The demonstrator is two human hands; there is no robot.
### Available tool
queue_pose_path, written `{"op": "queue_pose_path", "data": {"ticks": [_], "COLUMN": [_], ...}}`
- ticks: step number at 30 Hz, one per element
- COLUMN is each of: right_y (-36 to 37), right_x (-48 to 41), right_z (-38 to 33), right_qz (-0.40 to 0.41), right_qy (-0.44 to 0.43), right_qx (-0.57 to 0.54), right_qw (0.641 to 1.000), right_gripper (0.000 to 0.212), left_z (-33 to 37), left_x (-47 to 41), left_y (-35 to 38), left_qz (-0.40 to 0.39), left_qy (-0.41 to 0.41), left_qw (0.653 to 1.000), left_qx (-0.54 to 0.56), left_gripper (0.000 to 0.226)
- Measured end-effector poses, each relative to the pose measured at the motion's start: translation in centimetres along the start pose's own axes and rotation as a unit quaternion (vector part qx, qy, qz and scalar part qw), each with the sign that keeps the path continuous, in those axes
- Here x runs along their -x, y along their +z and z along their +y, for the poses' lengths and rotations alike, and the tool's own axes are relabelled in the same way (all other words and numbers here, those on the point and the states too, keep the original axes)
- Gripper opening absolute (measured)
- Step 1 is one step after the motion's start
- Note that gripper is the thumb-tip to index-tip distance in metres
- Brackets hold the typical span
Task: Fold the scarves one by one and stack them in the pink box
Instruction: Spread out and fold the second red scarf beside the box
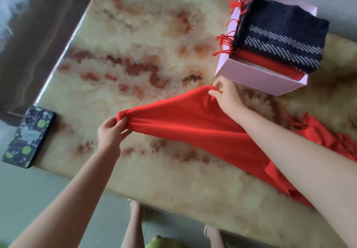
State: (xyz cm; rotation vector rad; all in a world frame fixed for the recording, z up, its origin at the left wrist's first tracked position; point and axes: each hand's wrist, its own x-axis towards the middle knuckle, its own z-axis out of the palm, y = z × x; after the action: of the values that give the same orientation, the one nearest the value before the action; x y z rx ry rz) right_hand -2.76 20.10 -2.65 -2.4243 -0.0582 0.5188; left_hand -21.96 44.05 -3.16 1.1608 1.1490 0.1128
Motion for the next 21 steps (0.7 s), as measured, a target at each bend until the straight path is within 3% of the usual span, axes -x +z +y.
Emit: {"op": "queue_pose_path", "data": {"ticks": [6, 9, 16, 21], "right_y": [4.0, 7.0, 13.8, 17.3], "right_x": [-2.6, -3.2, -3.5, -4.5], "right_z": [-10.3, -15.2, -24.5, -29.6], "right_qz": [-0.009, -0.025, -0.051, -0.054], "right_qy": [-0.115, -0.155, -0.243, -0.278], "right_qx": [0.035, 0.052, -0.046, -0.043], "right_qw": [0.993, 0.986, 0.968, 0.958], "right_gripper": [0.024, 0.018, 0.023, 0.022], "left_z": [1.2, 2.2, 4.0, 4.1], "left_x": [-0.2, -1.5, -4.8, -5.8], "left_y": [-6.0, -9.7, -16.5, -19.6], "left_qz": [0.07, 0.096, 0.187, 0.176], "left_qy": [-0.073, -0.051, 0.034, 0.052], "left_qw": [0.984, 0.983, 0.972, 0.976], "left_qx": [0.145, 0.147, 0.135, 0.117], "left_gripper": [0.017, 0.013, 0.014, 0.015]}}
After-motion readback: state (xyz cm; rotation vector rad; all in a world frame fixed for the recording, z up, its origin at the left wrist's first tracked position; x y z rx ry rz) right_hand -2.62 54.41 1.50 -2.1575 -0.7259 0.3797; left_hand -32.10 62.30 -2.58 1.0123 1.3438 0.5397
